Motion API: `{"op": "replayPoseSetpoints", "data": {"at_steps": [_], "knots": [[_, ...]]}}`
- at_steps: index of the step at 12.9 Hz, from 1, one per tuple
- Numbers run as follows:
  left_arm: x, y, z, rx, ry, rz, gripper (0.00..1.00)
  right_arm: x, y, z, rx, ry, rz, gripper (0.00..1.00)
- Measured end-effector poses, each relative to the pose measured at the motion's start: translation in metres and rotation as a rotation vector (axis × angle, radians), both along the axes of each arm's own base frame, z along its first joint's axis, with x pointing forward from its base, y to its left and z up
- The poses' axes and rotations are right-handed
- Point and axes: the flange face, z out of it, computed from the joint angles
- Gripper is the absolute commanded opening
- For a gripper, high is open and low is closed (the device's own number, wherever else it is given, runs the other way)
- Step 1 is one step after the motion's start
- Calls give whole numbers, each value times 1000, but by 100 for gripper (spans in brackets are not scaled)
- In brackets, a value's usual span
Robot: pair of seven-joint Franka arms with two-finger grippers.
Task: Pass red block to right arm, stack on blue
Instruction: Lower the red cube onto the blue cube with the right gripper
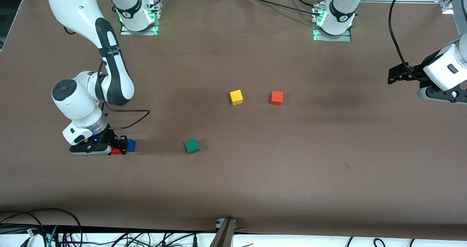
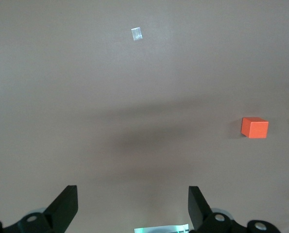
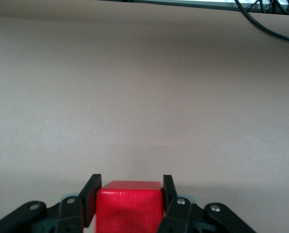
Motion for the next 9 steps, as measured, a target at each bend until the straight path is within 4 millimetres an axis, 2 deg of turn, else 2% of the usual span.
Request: {"op": "replayPoseSetpoints", "data": {"at_steps": [3, 9], "knots": [[1, 1, -2, 0, 3, 2, 100, 2, -4, 1, 0, -4, 3, 15], [3, 2, -7, 0, 12, 3, 100, 0, 8, -2, 14, 5, 28, 15]]}}
